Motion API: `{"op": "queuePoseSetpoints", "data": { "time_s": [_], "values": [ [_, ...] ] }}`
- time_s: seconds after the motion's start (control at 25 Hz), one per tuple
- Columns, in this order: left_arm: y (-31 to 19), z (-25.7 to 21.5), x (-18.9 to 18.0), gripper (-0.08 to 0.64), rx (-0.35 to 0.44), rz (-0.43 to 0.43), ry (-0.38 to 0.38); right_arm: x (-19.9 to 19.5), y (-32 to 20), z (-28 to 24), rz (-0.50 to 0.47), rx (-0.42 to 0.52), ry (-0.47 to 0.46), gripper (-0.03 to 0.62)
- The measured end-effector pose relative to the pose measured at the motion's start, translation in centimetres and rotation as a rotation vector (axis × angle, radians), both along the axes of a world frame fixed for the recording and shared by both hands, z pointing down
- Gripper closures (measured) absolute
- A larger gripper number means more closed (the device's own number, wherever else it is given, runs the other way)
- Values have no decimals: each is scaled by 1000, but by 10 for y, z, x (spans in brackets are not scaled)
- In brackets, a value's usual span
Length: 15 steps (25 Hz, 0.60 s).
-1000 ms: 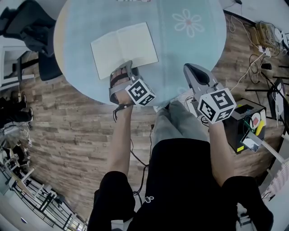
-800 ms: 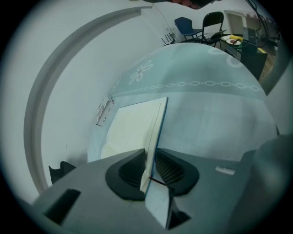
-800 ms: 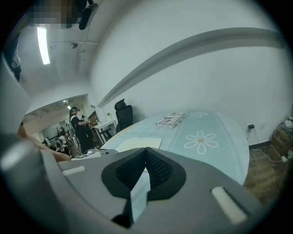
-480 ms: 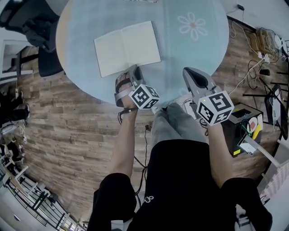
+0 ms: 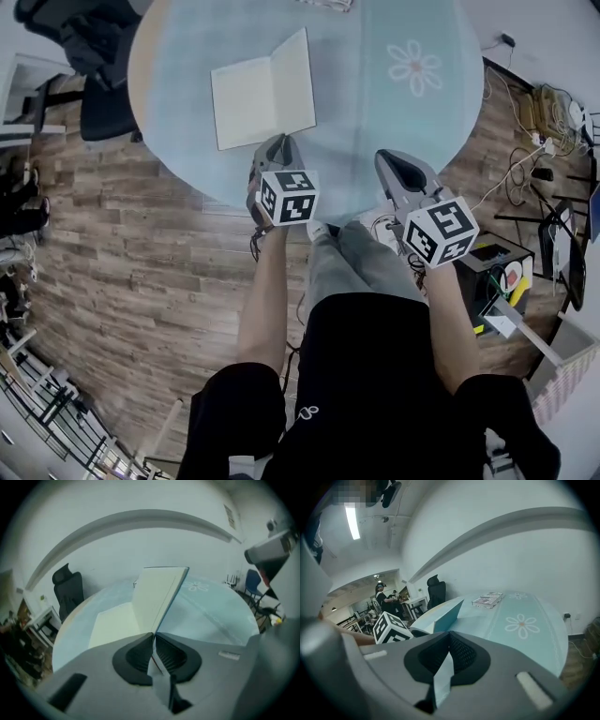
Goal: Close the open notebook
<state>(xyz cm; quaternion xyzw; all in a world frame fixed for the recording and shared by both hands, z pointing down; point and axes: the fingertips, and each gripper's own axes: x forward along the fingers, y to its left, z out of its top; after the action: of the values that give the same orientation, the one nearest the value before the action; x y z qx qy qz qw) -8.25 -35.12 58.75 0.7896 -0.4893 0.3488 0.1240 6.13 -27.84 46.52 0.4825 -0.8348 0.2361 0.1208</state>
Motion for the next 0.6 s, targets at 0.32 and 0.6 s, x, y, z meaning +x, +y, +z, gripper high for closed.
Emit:
{"op": "queuePoseSetpoints", "data": {
  "time_s": [0.32,0.6],
  "values": [
    [-2,-2,-32,546,-123,-260,376,-22,6,-3,-54,0,11,586],
    [1,21,-60,503,-233,-359,397,-37,15,-5,-93,2,12,586]
  ]
}}
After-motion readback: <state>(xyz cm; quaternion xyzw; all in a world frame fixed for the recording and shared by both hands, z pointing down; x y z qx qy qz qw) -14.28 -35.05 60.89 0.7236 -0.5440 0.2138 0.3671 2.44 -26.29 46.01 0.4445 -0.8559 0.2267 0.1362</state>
